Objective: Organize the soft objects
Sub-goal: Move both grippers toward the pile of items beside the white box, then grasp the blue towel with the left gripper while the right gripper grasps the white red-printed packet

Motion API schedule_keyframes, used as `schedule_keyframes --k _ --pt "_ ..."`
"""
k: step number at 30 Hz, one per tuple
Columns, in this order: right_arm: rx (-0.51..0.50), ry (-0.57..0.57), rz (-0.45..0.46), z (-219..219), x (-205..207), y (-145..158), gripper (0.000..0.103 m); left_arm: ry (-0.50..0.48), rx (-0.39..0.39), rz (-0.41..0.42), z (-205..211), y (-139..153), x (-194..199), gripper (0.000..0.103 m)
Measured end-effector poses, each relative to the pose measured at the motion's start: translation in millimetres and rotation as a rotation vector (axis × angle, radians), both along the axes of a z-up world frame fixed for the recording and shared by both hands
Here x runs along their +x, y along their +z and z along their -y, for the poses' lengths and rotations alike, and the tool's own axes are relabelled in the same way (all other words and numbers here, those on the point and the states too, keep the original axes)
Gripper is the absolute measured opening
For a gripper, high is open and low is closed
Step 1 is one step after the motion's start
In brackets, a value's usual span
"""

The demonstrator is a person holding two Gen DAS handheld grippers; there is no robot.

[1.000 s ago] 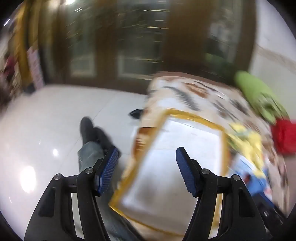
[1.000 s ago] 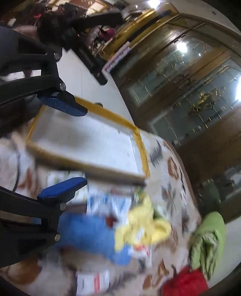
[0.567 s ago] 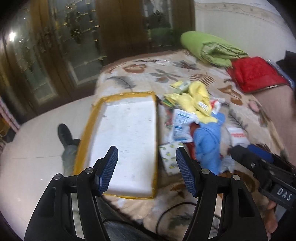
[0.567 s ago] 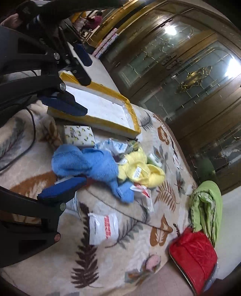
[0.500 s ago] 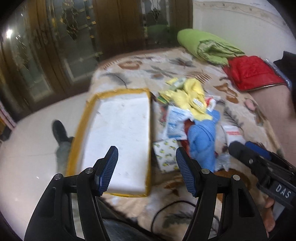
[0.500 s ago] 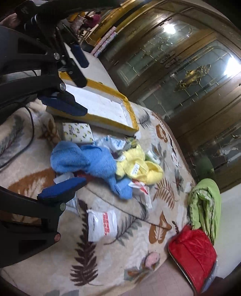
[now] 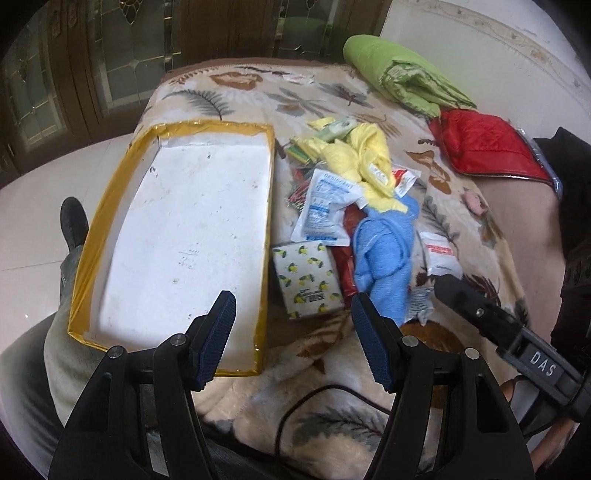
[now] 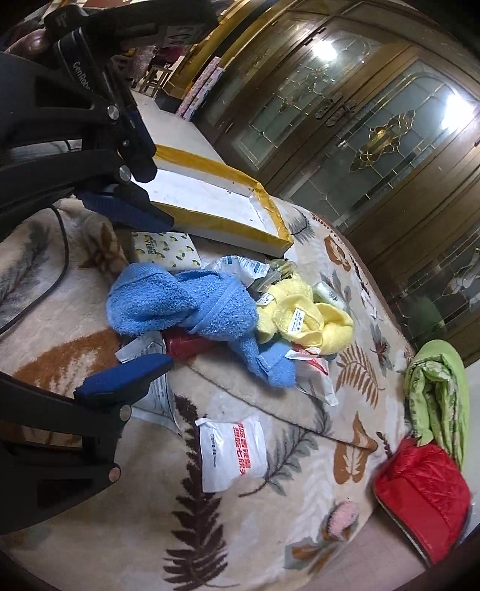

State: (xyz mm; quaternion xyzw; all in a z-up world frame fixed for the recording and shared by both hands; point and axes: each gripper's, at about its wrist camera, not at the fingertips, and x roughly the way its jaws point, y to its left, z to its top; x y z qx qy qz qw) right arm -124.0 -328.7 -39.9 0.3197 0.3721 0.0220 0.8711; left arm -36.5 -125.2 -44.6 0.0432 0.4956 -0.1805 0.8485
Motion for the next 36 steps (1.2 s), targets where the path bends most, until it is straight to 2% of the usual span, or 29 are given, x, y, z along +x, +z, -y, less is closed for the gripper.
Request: schedule_keyframes --k 9,15,23,25,27,29,31,32,33,34,36 --pt "-0.086 0.0 0.005 10 -7 -6 0.068 -0.049 -0.071 -0.098 3 -9 10 0.066" --pt "-0.081 -0.084 -0.002 39 -12 -14 0.068 -0.114 -0.107 -0.139 29 -11 18 0.066" --pt "-0.143 -0.215 -0.15 94 20 -31 0.068 -0.216 -0.066 -0.129 90 -26 43 0.066" --pt "-0.153 -0.219 -0.165 102 25 -34 0.068 -0.225 -0.068 -0.137 99 -32 48 0.066" --pt "-0.184 -0.215 -0.217 106 34 -41 0.068 -0.215 -0.041 -0.12 105 -37 48 0.066" --pt "-0.193 -0.211 -0.244 105 39 -47 0.068 -0.215 -0.046 -0.102 107 -40 47 0.065" --pt "-0.212 -0.203 -0.269 99 45 -54 0.068 -0.213 -0.065 -0.079 107 -40 44 0.055" --pt "-0.24 -0.199 -0.278 95 48 -56 0.067 -0.221 -0.069 -0.067 108 -39 42 0.045" --pt "-0.288 -0.198 -0.299 88 50 -57 0.061 -0.231 -0.061 -0.054 109 -39 39 0.043" --pt "-0.327 -0.2 -0.308 83 50 -58 0.06 -0.241 -0.048 -0.033 111 -38 36 0.041" --pt "-0.356 -0.193 -0.309 77 50 -59 0.055 -0.269 -0.022 0.011 113 -36 27 0.036"
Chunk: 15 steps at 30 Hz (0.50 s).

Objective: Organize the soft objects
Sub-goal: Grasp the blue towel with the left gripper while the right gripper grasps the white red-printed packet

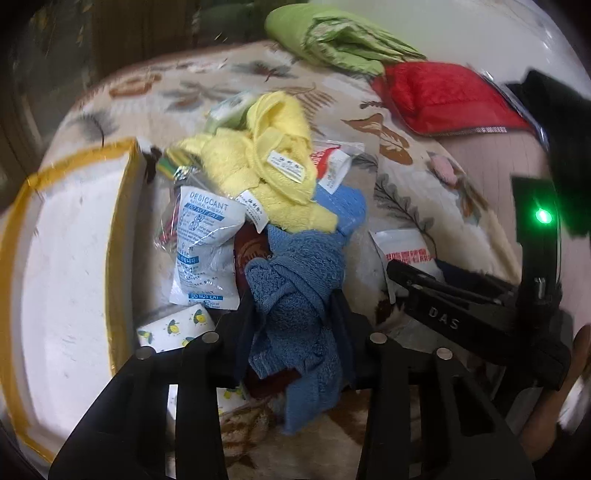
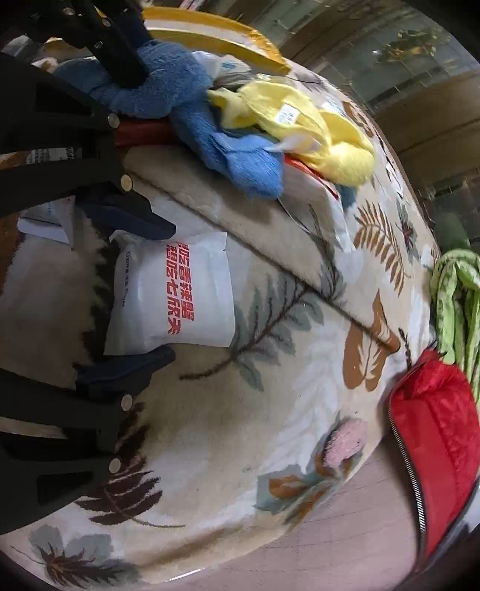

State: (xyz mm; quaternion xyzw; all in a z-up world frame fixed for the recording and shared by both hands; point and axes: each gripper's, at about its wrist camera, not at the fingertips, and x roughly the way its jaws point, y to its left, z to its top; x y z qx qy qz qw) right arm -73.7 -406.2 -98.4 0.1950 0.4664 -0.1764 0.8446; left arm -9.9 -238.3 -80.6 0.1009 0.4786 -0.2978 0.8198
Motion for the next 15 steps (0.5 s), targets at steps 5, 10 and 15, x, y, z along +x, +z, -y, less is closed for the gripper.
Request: schedule_keyframes --k 5,10,15 --pt "-0.012 0.035 0.007 -13 -1 5 0.024 0.013 -0.08 -0.043 -19 4 -8 0.033" --pt "-0.002 0.046 0.06 -25 -10 20 0.008 0.052 -0.214 -0.103 -44 17 -11 0.032" --pt "0.04 0.048 0.142 -27 -25 40 0.008 0.084 -0.283 -0.119 -64 33 -22 0.032"
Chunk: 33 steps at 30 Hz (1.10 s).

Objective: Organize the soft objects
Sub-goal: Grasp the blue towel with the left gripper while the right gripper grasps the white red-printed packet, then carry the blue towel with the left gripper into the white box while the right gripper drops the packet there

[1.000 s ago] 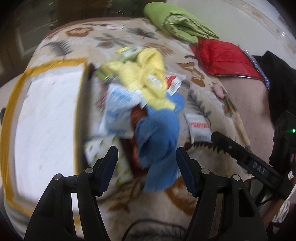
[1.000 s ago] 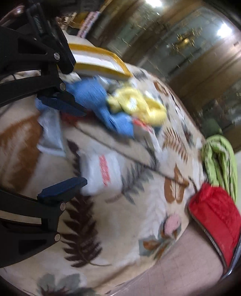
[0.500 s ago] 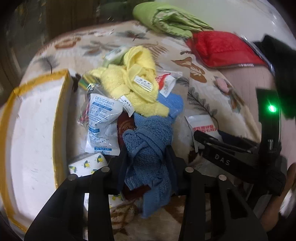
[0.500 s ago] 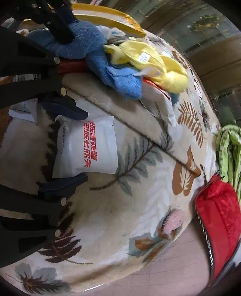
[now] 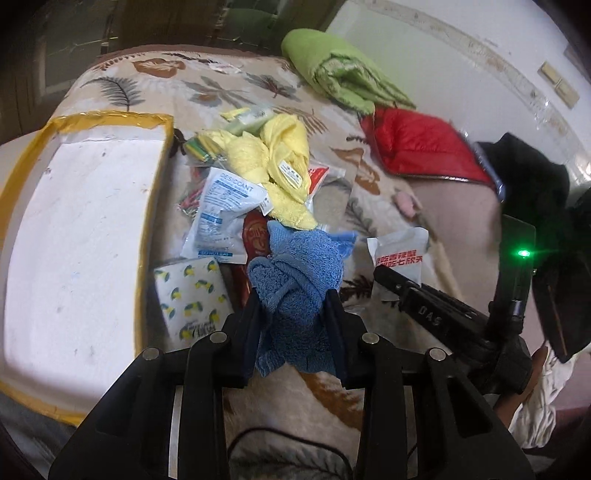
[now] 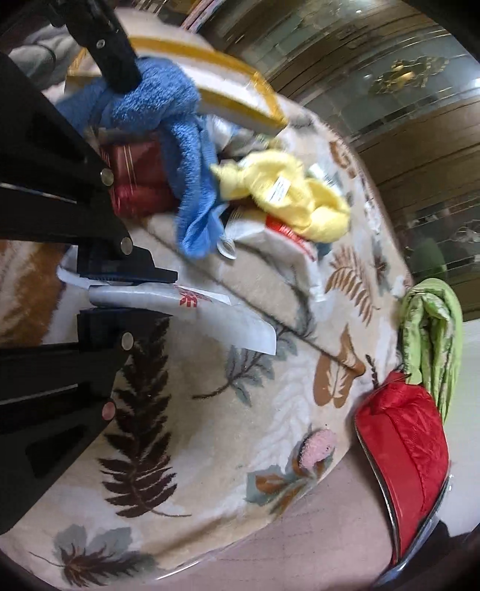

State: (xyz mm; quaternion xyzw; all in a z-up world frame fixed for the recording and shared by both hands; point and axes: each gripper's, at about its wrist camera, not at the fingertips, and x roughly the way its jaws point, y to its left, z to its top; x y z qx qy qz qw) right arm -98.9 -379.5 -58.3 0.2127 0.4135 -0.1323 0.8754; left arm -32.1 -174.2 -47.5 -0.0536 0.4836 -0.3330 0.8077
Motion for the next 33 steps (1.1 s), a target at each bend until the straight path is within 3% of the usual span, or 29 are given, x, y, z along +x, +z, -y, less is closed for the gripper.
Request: schedule_keyframes --k 4,8,12,16,23,31,33 --pt "0.058 0.036 0.084 -9 -11 18 0.008 0.03 -0.049 0.044 -19 21 -13 0.032" --pt "0.124 0.108 0.164 -29 -14 33 0.008 0.085 -0.048 0.098 -48 38 -20 0.032" --pt "0.159 0.247 0.219 -72 -8 50 0.008 0.197 -0.061 0.128 -91 50 -17 0.032" --pt "0.184 0.399 0.229 -119 8 57 0.009 0.311 -0.024 0.156 -129 49 -8 0.032" --pt "0.227 0.55 0.161 -181 53 35 0.009 0.409 0.077 0.164 -162 27 9 0.032" --pt "0.25 0.599 0.0 -213 78 -10 0.009 0.414 0.177 0.117 -171 -11 33 0.032" --pt "0.205 0.607 -0.033 -217 76 -16 0.009 0.399 0.195 0.101 -167 -18 37 0.032"
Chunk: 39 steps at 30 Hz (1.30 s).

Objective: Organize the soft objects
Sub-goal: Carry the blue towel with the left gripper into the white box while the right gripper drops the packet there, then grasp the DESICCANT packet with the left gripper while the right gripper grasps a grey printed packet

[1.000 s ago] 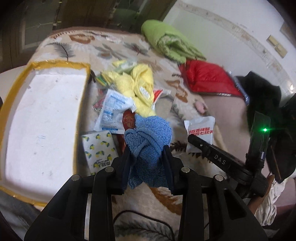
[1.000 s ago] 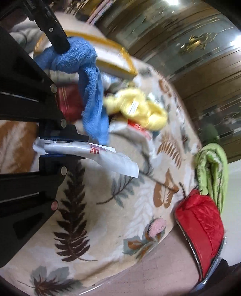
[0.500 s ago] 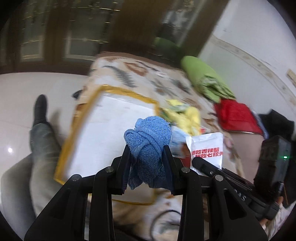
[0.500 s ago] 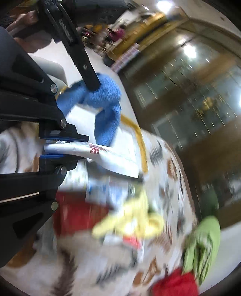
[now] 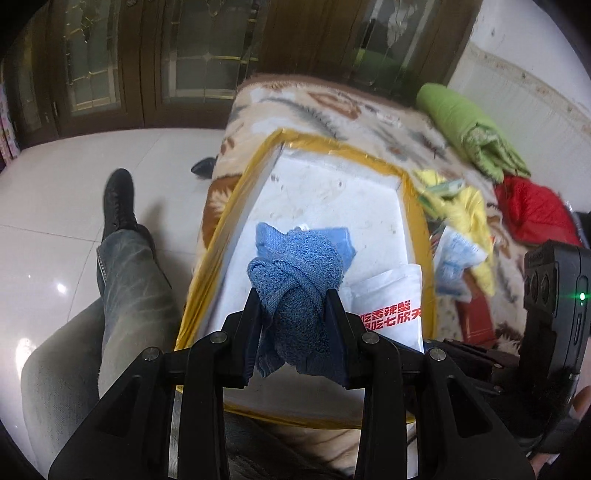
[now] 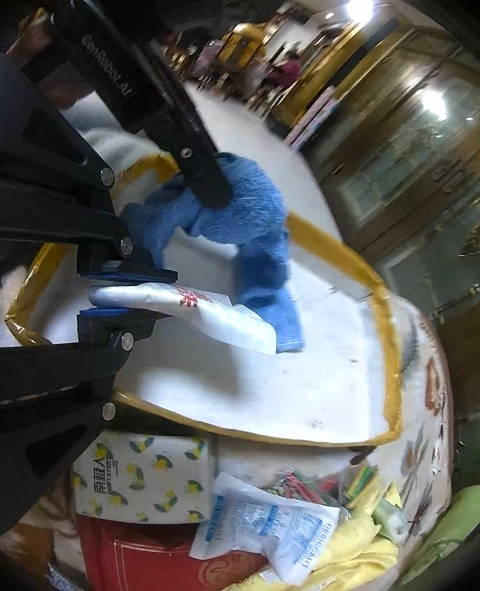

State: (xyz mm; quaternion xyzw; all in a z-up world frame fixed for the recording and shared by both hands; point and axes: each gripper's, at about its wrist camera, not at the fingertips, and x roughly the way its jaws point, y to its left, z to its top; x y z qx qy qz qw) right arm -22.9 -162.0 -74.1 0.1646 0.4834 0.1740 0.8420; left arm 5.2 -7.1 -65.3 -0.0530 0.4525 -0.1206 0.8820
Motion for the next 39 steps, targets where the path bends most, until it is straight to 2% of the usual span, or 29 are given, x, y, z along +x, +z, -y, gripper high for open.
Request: schedule_keyframes --k 4,5,7,9,12,14,17,20,22,25,27,31,35,37,39 --pt "-0.106 0.001 0.017 10 -3 4 0.008 -0.024 0.041 -0.014 12 -5 2 0.033" --pt "-0.107 0.001 0.012 19 -3 3 0.008 -0.036 0.046 -0.022 16 -6 1 0.033" --pt "-0.042 0.031 -0.02 31 -2 0 0.007 -0.048 0.065 -0.023 23 -5 0 0.033" --pt "-0.014 0.042 -0.022 30 -4 1 0.008 -0.059 0.112 -0.015 32 -7 -1 0.033" --pt "-0.07 0.044 0.014 14 -13 5 0.01 -0.071 0.15 -0.027 34 -11 -3 0.035" --pt "-0.063 0.028 0.012 11 -13 4 0.012 -0.071 0.152 -0.05 32 -12 -4 0.035" --pt "-0.062 0.01 0.014 9 -19 4 0.016 -0.06 0.155 -0.04 28 -8 -7 0.036" --pt "-0.038 0.005 0.028 9 -21 10 0.026 -0.044 0.174 -0.01 27 -1 -13 0.036" --pt "-0.03 -0.004 0.042 12 -20 13 0.041 -0.03 0.181 0.004 23 5 -16 0.036" --pt "-0.028 -0.02 0.083 18 -22 23 0.057 0.003 0.163 0.022 15 14 -23 0.045" --pt "-0.027 -0.02 0.102 21 -24 29 0.058 0.018 0.141 0.042 11 20 -30 0.064" --pt "-0.032 -0.015 0.125 29 -37 37 0.059 0.021 0.121 0.03 11 24 -41 0.065" --pt "-0.035 -0.051 0.147 45 -52 38 0.059 0.021 0.141 0.075 15 36 -56 0.065" --pt "-0.034 -0.079 0.156 61 -62 40 0.059 0.02 0.103 0.079 15 41 -62 0.065" --pt "-0.043 -0.132 0.16 77 -73 41 0.059 0.012 0.02 0.09 15 46 -68 0.065"
